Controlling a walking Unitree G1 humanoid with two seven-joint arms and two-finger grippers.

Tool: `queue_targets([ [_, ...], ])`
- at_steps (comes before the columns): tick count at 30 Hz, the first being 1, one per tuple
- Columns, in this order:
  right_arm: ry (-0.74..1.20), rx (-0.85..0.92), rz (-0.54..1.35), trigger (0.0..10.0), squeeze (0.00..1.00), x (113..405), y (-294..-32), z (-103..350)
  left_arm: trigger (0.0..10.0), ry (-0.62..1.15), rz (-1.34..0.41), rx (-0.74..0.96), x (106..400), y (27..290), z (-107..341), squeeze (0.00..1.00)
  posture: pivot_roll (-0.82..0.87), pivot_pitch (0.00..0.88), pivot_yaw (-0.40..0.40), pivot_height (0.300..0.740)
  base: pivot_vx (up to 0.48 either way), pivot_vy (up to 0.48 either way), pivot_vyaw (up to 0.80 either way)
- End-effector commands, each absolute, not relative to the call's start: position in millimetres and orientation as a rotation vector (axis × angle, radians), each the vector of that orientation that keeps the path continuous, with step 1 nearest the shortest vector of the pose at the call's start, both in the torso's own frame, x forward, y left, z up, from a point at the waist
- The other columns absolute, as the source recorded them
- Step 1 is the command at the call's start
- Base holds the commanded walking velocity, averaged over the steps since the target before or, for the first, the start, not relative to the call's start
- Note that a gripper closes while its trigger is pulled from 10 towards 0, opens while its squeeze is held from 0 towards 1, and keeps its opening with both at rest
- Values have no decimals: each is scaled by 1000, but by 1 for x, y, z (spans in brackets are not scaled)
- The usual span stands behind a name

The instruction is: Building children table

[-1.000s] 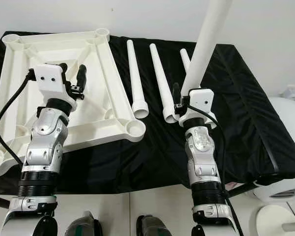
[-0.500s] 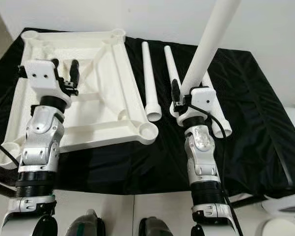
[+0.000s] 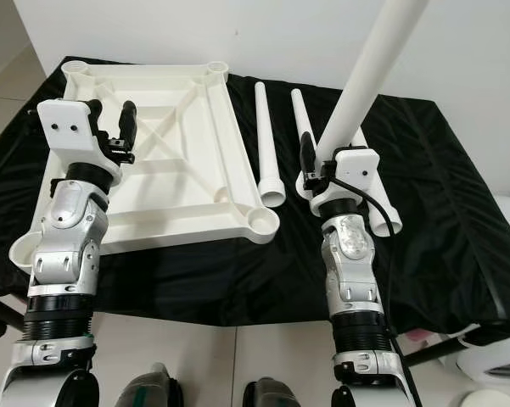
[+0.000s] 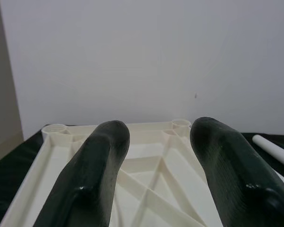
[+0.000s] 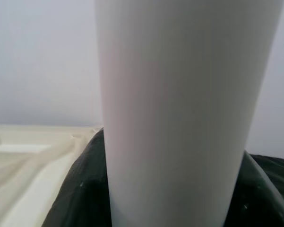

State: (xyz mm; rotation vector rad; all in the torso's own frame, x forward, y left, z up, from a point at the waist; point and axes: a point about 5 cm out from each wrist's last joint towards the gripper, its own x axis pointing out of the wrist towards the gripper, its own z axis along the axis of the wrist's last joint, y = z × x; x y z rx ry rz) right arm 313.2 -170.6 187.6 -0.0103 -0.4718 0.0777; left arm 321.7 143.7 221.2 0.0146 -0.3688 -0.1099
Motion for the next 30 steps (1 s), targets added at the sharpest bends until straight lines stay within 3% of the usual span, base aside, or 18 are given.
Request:
queue_targets([
  [1, -496, -9, 89, 10000, 0, 312, -167, 191, 10000, -380, -62, 13, 322, 148, 226, 0, 69, 0, -48, 740, 0, 262, 0],
  [30, -496, -5, 85, 10000, 0, 314, -167, 192, 10000, -395, -92, 77, 319, 145, 232, 0, 79, 16, -48, 740, 0, 9, 0],
])
